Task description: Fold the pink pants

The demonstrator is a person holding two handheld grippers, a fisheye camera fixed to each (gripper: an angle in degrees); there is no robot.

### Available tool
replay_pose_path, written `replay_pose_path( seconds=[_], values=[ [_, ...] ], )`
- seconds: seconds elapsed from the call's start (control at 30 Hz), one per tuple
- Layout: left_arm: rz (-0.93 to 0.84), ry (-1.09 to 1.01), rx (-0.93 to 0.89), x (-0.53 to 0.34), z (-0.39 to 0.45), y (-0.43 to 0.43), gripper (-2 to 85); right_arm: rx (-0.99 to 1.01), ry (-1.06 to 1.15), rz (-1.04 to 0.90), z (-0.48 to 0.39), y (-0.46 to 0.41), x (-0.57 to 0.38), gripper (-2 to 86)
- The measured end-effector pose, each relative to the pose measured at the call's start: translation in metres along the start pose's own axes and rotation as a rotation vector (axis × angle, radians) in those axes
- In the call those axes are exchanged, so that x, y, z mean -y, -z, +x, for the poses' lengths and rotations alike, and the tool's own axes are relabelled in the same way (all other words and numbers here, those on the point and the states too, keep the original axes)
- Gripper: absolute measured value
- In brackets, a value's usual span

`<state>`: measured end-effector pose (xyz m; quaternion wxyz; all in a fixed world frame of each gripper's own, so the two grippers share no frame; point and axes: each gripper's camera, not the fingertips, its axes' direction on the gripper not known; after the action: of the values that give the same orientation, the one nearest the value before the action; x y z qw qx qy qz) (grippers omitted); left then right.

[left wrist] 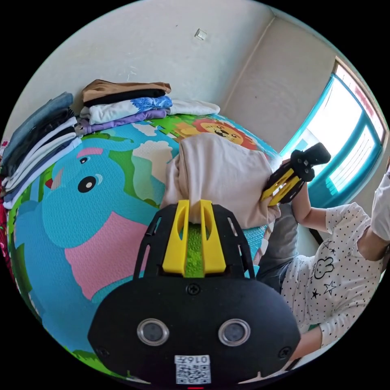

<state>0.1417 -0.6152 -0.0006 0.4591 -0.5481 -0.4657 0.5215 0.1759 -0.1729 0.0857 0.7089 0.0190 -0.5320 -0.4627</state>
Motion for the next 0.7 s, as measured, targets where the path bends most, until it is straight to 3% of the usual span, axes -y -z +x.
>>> replay_pose_path(
  seconds=[0.23,0.5,0.7],
  values=[
    [-0.008,-0.017,0.080,-0.013,0.020,0.000,4.1,-0.261,-0.121,-0.025,0.020,0.006,-0.013,3.4],
    [-0.053,-0.050,-0.201,-0.016,0.010,-0.016,-0.5,-0.672,-0.255,-0.076,0.039,-0.003,-0.027,4.5],
    [0.022,-0.001,-0.077,-0.026,0.000,0.003,-0.5,-0.433,-0.399,0.121,0.053,0.042,-0.068,5.9]
  ],
)
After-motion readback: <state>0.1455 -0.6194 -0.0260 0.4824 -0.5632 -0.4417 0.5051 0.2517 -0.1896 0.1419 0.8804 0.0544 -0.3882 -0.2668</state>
